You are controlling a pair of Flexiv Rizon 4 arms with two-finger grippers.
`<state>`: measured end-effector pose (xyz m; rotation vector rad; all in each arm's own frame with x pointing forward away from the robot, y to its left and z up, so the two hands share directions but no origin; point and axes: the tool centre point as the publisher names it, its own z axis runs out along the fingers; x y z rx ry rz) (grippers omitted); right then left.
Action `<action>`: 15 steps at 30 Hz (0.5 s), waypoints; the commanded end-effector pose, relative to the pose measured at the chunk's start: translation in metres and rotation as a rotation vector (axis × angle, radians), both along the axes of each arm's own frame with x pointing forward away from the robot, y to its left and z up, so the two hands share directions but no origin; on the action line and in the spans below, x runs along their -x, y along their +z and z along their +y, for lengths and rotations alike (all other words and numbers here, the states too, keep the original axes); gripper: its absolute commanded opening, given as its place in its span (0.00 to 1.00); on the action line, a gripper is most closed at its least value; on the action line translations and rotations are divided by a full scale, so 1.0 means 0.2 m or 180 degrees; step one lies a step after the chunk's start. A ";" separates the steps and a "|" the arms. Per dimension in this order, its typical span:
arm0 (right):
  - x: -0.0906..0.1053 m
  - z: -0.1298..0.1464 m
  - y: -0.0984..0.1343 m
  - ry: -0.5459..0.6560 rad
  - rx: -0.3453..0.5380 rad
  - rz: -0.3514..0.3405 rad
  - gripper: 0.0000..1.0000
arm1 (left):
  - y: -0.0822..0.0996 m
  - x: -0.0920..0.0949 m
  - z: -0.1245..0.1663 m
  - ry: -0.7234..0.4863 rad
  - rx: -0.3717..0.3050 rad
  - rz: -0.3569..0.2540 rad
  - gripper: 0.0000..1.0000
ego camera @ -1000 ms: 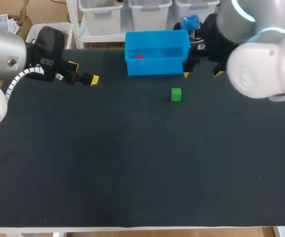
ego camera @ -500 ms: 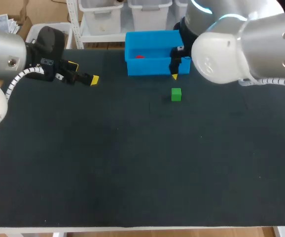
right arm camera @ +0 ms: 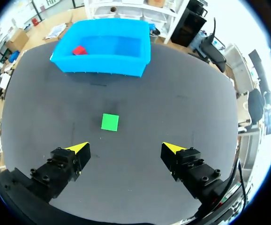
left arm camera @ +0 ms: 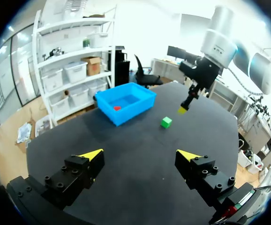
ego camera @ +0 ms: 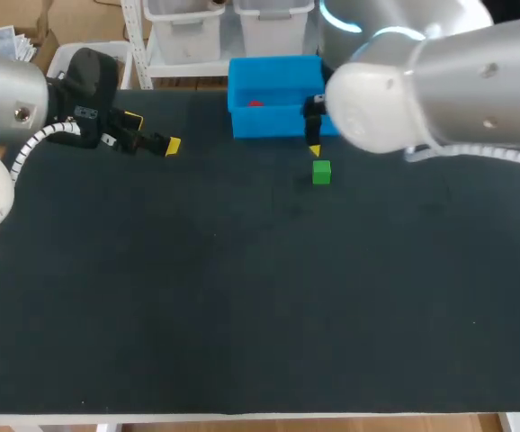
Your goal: Use the left arm to pick the red cube and place it into the blue plastic box first, then use the right arm to grasp the green cube and put it into the same blue plastic box after the first action is fully finished.
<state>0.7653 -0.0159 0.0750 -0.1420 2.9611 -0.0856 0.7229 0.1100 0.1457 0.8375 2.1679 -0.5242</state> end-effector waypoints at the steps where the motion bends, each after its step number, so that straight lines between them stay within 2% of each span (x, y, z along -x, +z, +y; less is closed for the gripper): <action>1: -0.07 0.07 -0.03 -0.0091 0.0174 0.0152 1.00 | -0.01 0.00 0.01 -0.0021 0.0030 -0.0018 1.00; 15: -0.11 0.11 -0.07 -0.0193 -0.0023 0.0092 1.00 | -0.01 0.00 0.01 -0.0021 0.0030 -0.0018 1.00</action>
